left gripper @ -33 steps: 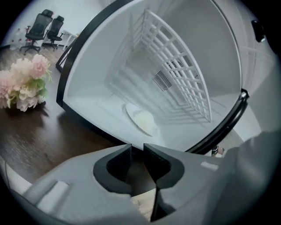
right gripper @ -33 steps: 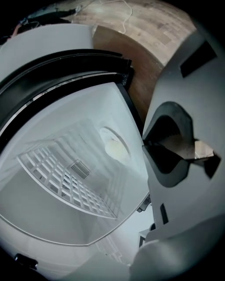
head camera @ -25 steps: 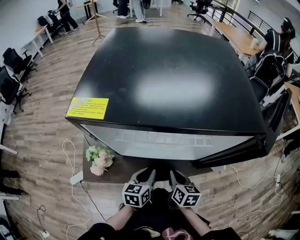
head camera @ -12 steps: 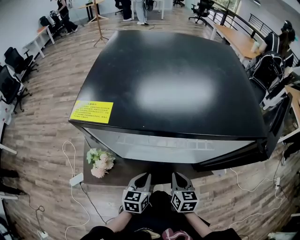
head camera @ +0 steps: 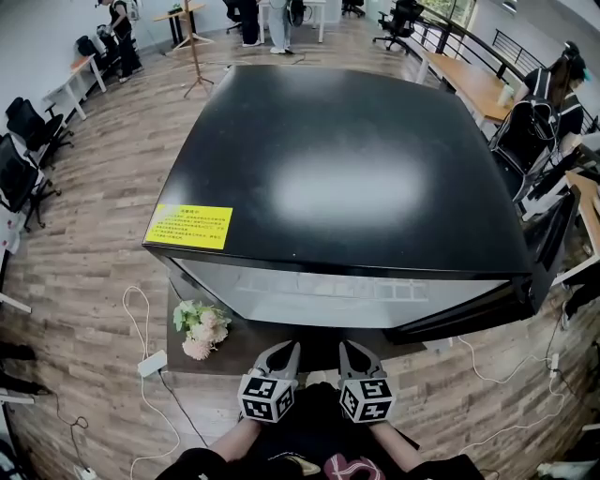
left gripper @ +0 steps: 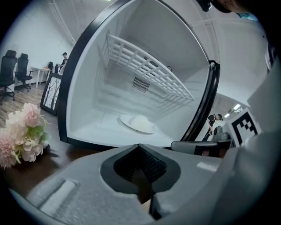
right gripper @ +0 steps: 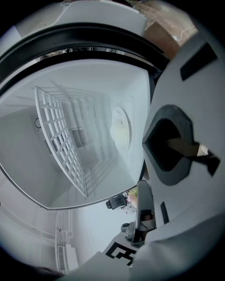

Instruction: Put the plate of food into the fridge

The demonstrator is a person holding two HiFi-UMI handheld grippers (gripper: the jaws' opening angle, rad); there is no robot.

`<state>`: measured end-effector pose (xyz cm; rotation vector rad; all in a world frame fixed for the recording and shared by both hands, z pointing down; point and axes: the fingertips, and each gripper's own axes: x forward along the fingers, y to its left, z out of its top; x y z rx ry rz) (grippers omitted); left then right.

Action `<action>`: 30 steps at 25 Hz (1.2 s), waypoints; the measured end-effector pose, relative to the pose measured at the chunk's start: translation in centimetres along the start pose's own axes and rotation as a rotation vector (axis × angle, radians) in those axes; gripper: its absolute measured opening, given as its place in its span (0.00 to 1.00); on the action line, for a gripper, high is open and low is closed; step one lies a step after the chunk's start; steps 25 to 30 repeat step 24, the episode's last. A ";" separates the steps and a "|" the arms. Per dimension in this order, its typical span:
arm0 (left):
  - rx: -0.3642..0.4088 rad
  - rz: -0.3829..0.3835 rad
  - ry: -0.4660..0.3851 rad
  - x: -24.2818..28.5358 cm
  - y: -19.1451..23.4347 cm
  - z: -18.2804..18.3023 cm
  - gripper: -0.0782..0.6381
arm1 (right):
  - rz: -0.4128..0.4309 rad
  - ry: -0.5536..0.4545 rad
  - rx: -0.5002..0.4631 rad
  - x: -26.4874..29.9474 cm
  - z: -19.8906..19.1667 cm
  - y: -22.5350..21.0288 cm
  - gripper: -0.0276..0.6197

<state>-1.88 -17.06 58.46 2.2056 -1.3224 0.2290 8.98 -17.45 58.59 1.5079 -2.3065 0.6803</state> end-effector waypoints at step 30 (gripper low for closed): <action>0.012 -0.039 -0.015 0.4 0.3 1.4 0.12 | -0.021 -0.044 -0.030 0.2 1.5 0.6 0.05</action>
